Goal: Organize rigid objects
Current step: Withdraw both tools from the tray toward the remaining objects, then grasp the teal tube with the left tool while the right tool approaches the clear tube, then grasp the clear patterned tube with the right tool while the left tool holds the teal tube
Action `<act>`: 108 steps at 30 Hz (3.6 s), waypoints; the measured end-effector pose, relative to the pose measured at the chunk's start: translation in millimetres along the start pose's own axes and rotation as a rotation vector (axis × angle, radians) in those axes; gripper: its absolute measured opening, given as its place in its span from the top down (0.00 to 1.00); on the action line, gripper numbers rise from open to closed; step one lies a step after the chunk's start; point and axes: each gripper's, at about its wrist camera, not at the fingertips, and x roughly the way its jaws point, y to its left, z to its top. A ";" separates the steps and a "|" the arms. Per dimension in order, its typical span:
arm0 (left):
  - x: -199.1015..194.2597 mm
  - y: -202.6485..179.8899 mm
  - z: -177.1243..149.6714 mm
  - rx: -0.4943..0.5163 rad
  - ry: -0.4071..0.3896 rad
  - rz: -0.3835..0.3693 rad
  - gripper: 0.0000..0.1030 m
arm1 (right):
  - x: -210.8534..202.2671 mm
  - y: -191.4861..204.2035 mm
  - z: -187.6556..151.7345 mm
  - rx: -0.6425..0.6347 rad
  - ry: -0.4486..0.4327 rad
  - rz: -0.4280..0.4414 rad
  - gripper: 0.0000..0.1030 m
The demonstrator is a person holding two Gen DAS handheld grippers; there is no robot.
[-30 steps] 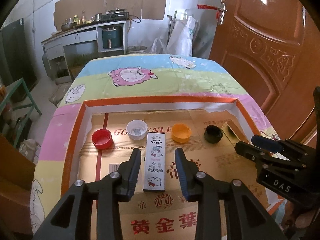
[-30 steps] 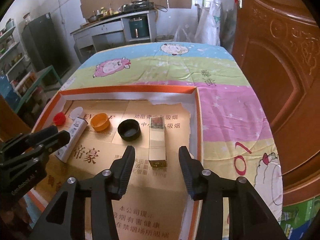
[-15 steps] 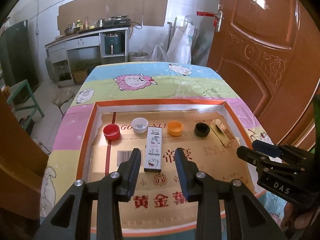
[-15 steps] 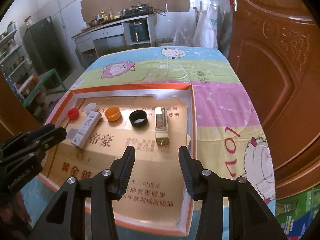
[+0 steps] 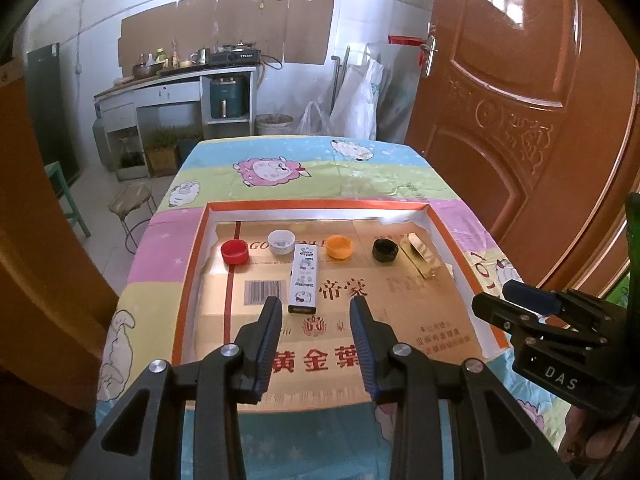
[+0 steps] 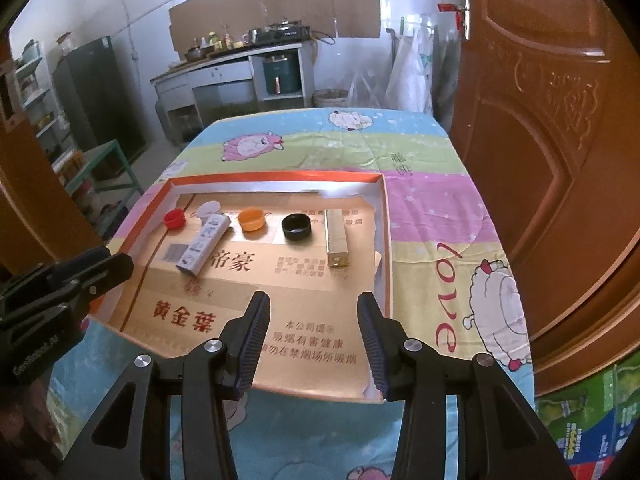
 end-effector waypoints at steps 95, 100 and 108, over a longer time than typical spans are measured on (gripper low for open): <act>-32.5 -5.0 -139.2 0.003 0.076 -0.068 0.79 | -41.2 39.2 -110.6 -0.027 0.048 0.095 0.54; -33.7 9.1 -133.7 -0.030 0.060 -0.069 0.79 | -30.2 53.3 -100.4 -0.010 0.046 0.131 0.54; -35.7 26.7 -129.6 -0.047 0.051 -0.073 0.79 | 1.0 80.6 -90.8 0.029 0.060 0.066 0.55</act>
